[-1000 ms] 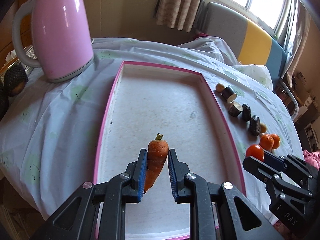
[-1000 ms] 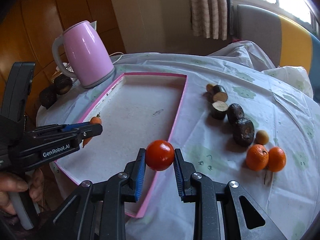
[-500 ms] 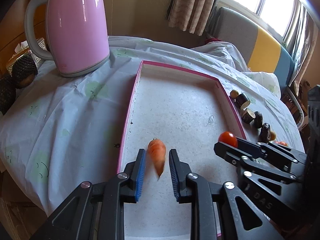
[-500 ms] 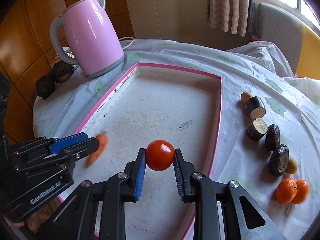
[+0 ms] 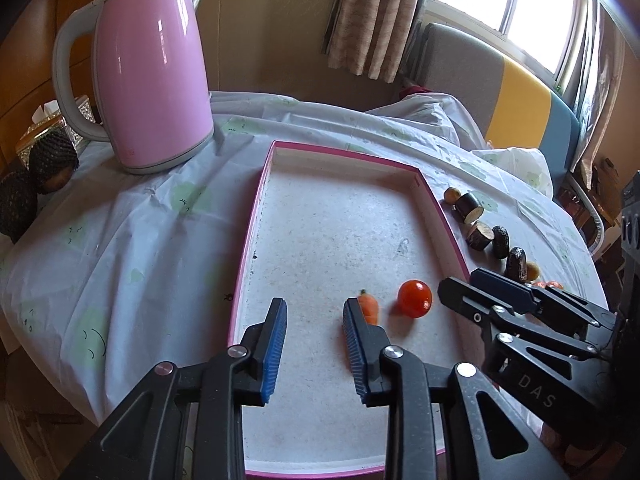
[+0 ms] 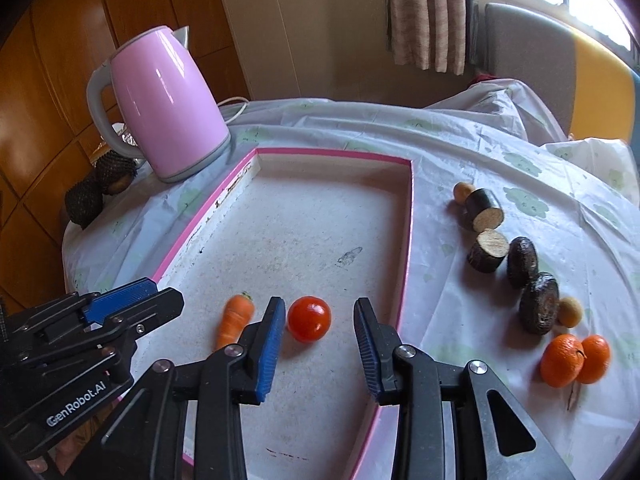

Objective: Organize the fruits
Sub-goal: 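Carry the carrot and tomato into the pink tray and open both tools, then move both open tools toward the two mandarin oranges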

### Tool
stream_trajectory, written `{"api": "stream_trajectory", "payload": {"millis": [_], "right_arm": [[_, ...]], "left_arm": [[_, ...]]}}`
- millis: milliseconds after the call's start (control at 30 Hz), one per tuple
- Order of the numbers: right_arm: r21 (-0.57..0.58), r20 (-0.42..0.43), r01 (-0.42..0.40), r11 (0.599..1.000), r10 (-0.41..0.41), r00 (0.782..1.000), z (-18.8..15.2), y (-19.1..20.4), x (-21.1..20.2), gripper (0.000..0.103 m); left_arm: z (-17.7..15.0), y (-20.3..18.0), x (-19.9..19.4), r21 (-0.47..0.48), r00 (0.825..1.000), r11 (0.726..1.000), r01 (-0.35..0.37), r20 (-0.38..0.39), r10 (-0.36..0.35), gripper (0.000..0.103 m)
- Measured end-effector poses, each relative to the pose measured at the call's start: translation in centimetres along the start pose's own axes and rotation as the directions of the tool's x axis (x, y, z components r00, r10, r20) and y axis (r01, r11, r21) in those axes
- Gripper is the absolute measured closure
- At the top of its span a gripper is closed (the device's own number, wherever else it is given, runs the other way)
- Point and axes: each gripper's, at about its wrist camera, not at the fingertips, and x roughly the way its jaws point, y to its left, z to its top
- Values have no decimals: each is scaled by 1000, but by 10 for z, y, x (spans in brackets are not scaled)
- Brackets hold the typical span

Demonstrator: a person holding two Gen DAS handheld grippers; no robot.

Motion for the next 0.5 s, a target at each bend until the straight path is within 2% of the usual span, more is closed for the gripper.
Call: {"api": "stream_trajectory", "payload": {"millis": [267, 500], "right_arm": [[34, 43, 23, 999, -25, 999, -9, -10, -22, 61], [102, 59, 61, 993, -67, 996, -23, -33, -37, 61]], "left_arm": [[-3, -10, -1, 16, 1000, 1000, 21, -12, -21, 73], [-7, -19, 2, 20, 997, 998, 66, -34, -65, 71]]}}
